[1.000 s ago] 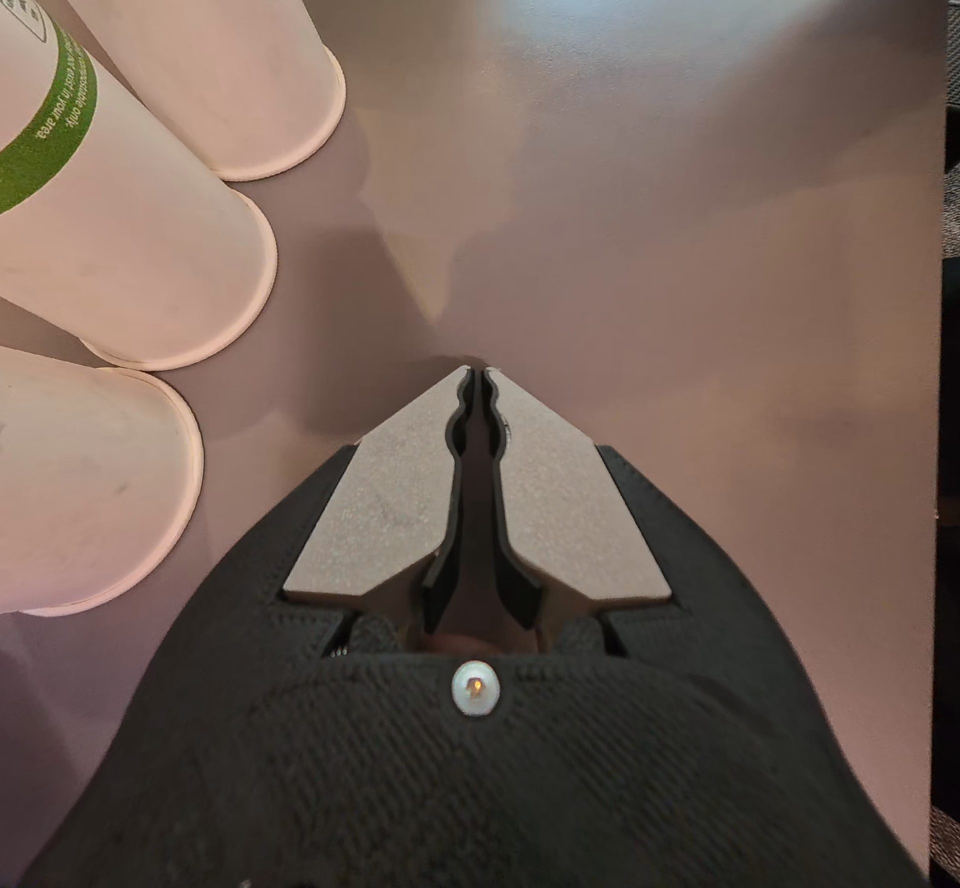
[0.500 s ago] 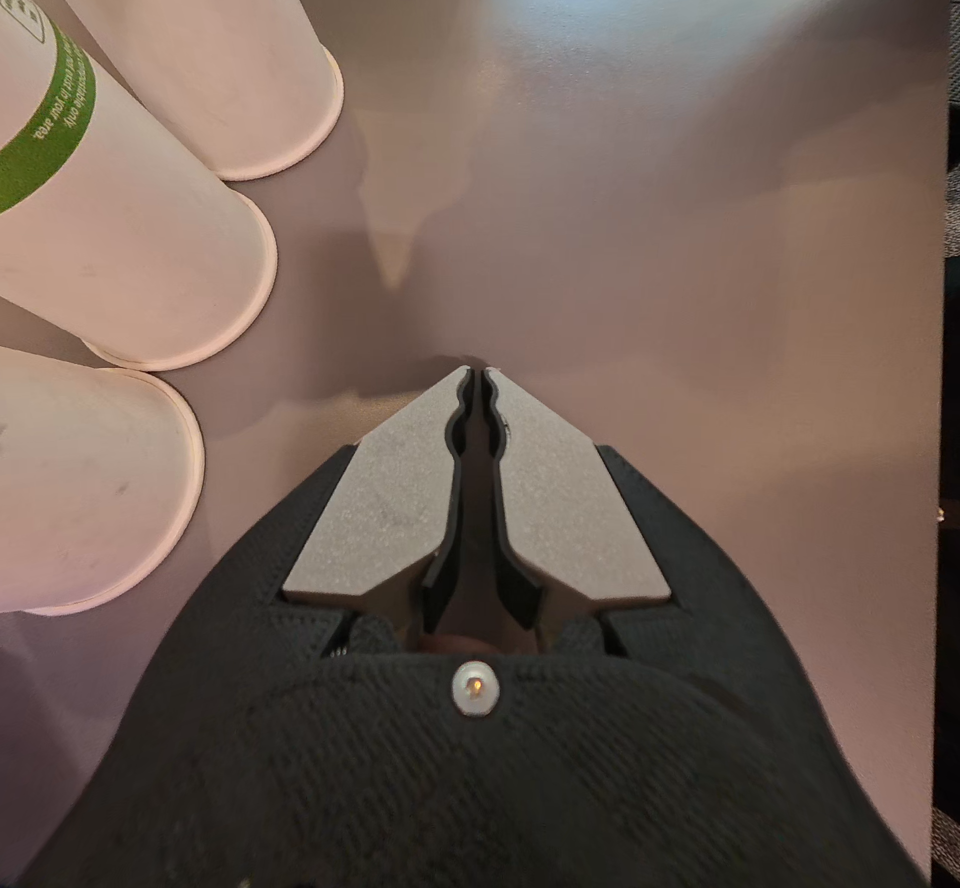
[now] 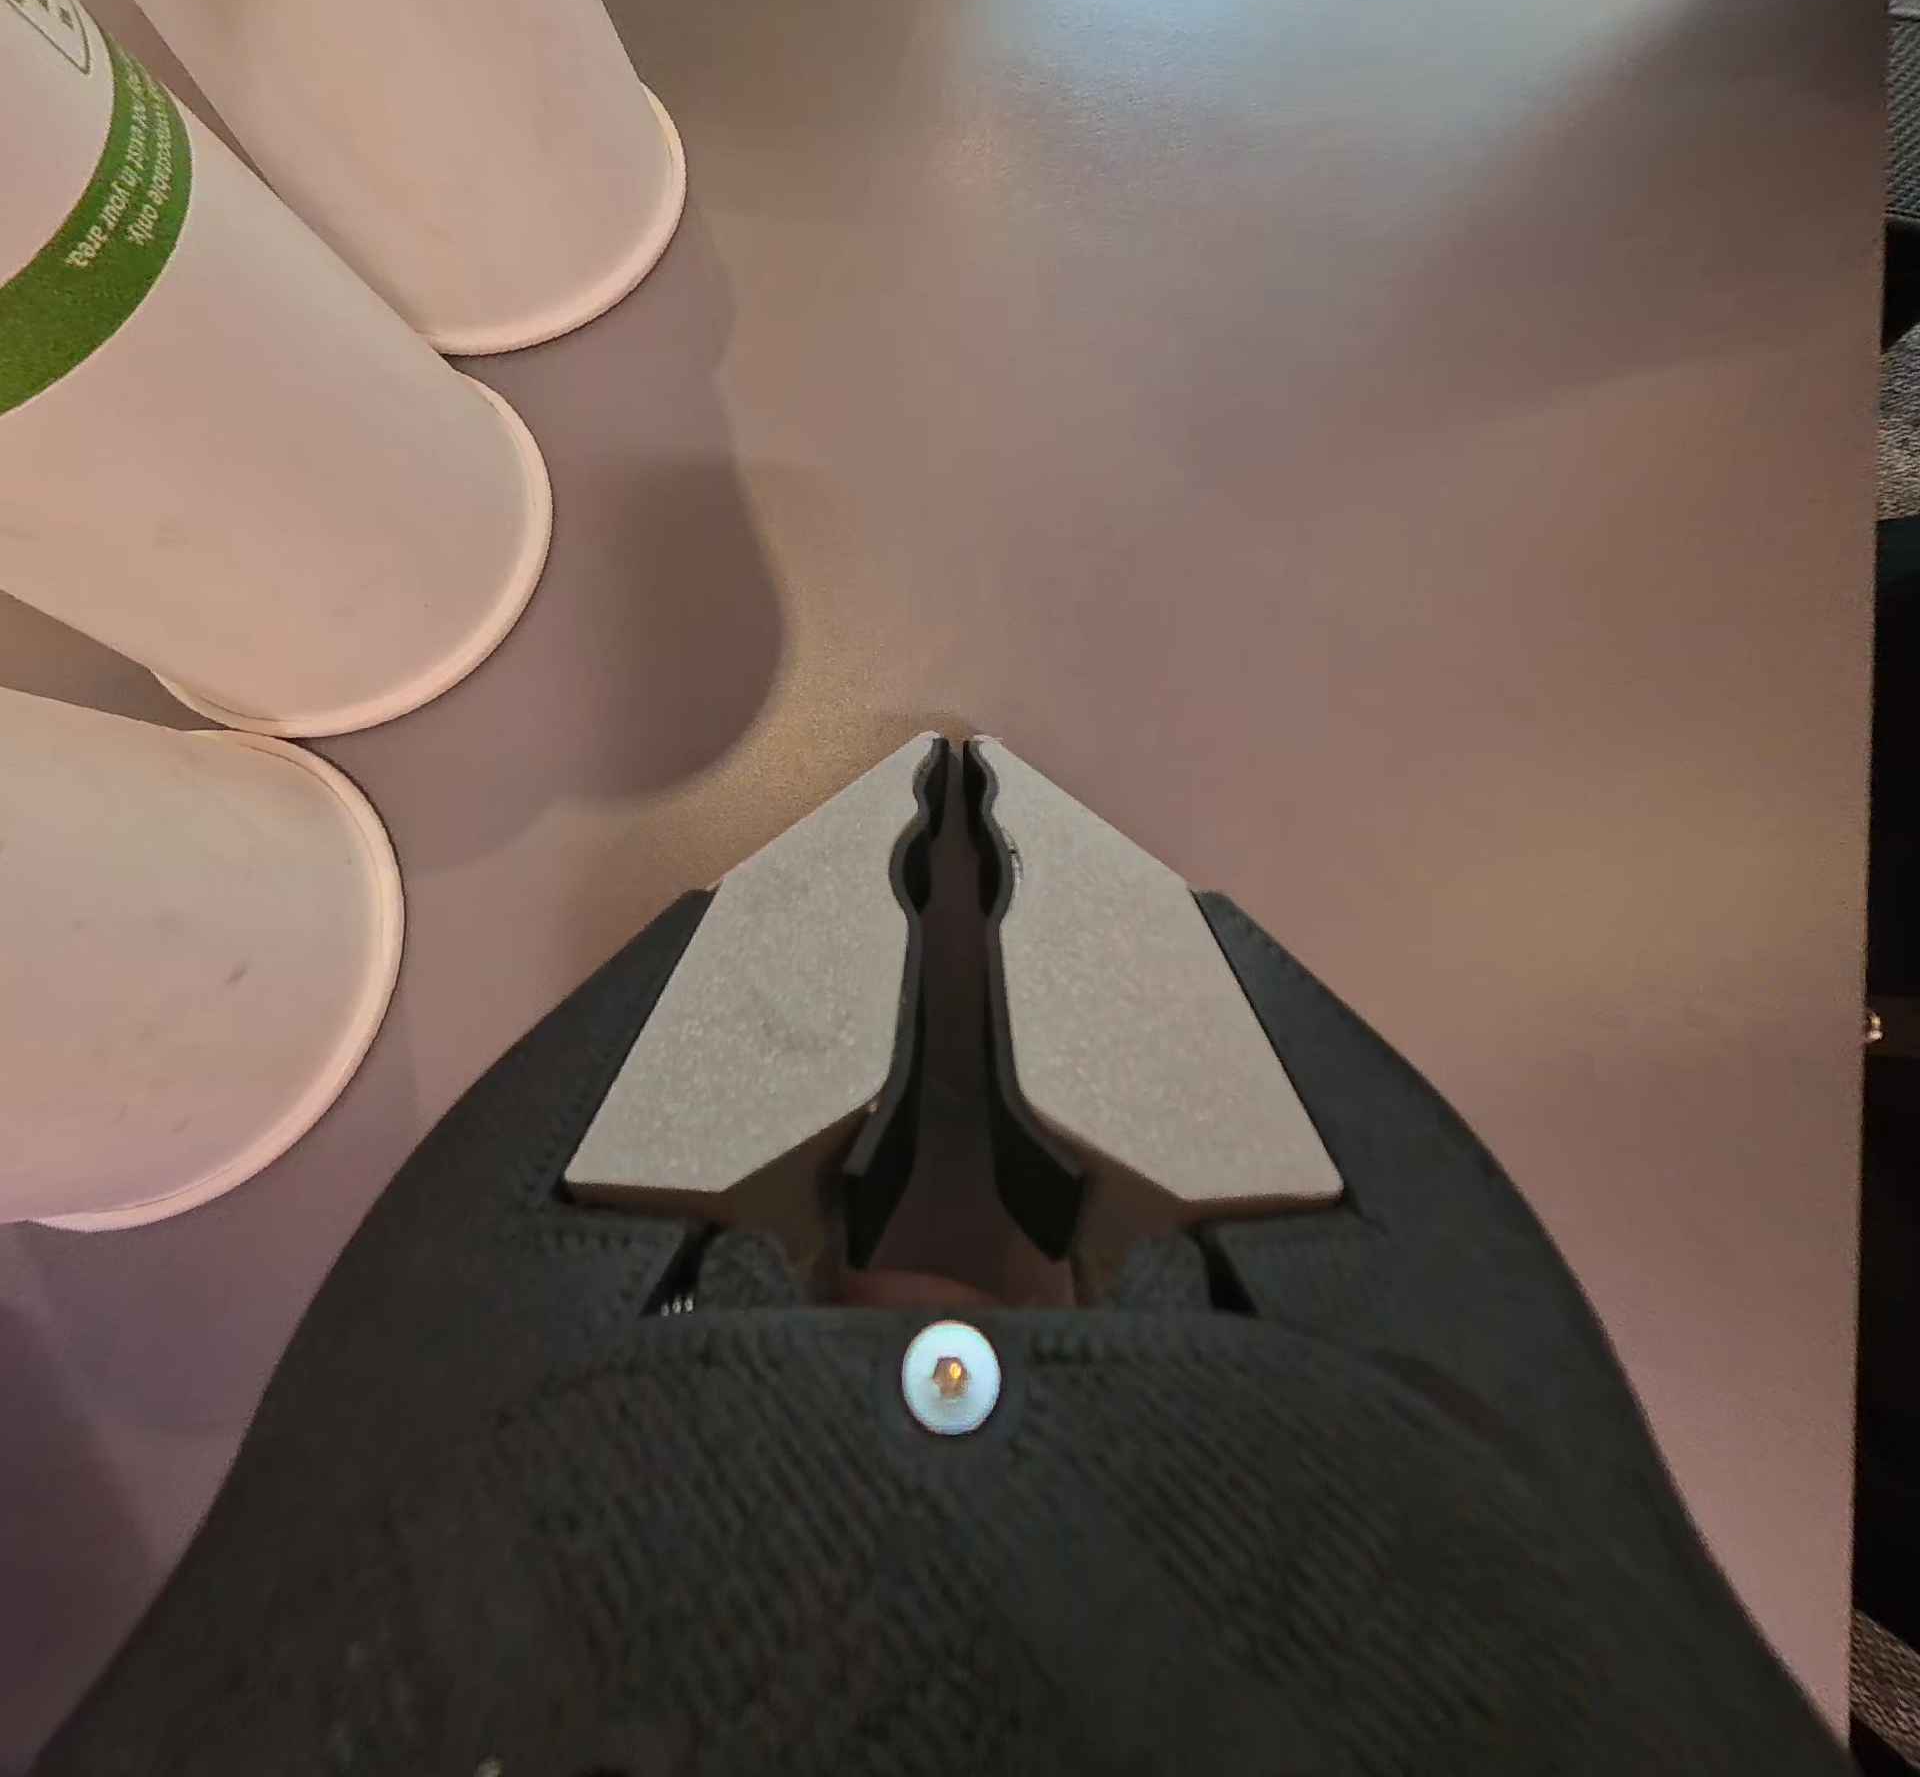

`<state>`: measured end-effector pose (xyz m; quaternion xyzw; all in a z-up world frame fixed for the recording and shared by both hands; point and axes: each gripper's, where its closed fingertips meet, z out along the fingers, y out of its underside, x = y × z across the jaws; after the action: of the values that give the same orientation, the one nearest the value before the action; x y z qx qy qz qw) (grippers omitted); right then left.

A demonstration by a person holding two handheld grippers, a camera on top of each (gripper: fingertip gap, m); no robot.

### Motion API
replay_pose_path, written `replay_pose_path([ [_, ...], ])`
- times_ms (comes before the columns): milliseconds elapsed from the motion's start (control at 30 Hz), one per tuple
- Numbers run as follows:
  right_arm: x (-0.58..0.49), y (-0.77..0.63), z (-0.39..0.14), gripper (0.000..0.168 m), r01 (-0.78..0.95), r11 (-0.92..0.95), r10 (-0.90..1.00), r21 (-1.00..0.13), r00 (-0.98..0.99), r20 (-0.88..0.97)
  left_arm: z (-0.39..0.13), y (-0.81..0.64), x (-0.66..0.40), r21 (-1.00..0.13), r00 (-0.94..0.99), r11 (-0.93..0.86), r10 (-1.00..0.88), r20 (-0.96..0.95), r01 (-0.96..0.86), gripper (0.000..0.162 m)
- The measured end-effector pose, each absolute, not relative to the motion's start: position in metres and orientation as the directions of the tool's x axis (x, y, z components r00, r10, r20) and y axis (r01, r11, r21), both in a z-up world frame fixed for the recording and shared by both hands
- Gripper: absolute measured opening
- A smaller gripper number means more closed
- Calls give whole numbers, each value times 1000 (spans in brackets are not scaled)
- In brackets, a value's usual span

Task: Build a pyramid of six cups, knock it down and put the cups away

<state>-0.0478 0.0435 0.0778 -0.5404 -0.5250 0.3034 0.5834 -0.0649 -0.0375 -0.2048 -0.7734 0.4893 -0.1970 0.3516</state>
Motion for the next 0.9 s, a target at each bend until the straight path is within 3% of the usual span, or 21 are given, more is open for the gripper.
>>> replay_pose_path([
  [33,-49,35,81,37,203,244,922,-948,253,292,-205,-38,-65,-737,444,-274,-895,-39,-618,1],
  [233,-52,-8,51,32,146,302,929,-942,176,325,-205,-38,-65,-737,447,-282,-894,-31,-614,2],
  [400,-53,-20,-25,24,100,309,932,-946,166,322,-206,-38,-66,-738,449,-291,-893,-18,-609,2],
  [500,-68,-28,-62,29,172,229,966,-958,82,245,-206,-38,-66,-738,449,-292,-893,-18,-609,5],
  [633,-75,-12,-92,33,295,231,950,-927,140,281,-206,-39,-66,-738,452,-299,-892,-9,-605,16],
  [767,-73,6,-106,34,349,182,942,-919,206,265,-193,-72,-67,-701,377,-400,-905,198,-591,25],
  [900,-71,16,-118,34,388,146,940,-910,231,249,-133,-61,-104,-764,499,-300,-866,-33,-572,26],
])
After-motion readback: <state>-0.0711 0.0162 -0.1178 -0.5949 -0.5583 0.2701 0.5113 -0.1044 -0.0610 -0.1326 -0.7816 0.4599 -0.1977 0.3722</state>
